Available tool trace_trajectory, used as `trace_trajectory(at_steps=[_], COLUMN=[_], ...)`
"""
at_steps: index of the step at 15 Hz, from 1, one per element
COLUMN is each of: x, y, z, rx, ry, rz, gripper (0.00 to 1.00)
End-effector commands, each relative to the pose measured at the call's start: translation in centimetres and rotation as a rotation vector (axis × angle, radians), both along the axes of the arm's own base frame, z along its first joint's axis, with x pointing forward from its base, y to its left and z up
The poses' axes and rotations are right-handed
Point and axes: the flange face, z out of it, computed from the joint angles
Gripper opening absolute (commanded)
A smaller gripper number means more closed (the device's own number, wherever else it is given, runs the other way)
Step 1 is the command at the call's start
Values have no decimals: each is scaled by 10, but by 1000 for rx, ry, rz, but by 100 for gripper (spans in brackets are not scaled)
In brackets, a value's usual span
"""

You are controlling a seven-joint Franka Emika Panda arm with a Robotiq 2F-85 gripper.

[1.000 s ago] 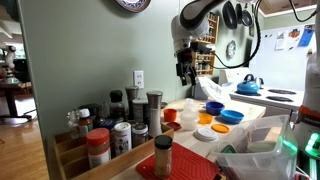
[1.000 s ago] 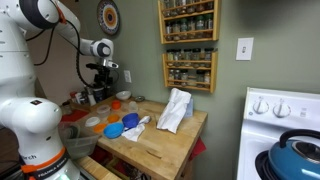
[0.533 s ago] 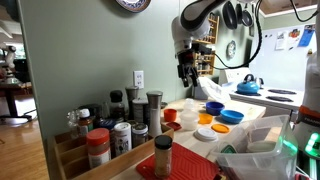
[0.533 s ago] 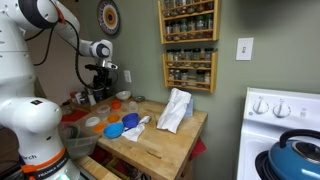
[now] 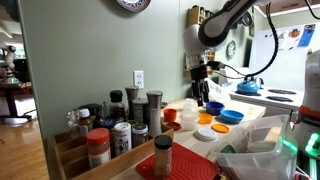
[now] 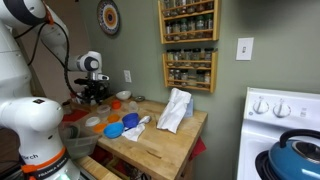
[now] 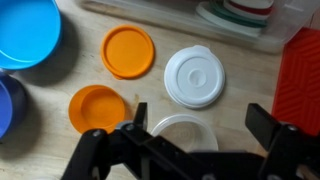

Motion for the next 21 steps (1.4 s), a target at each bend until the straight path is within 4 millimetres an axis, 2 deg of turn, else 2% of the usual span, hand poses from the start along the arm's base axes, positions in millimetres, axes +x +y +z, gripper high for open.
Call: trace_trajectory(at_steps=[1,4,7,14,21], x=[-22,-38,-46,-39,-36], y=[2,1,3,23,31], z=[-22,-45,-58,-85,-108], rx=[12,18,11,61,43], ry=[-112,-81,-58,14,60], rz=[-28,46,91,157,162], gripper=[100,100,100,100,100])
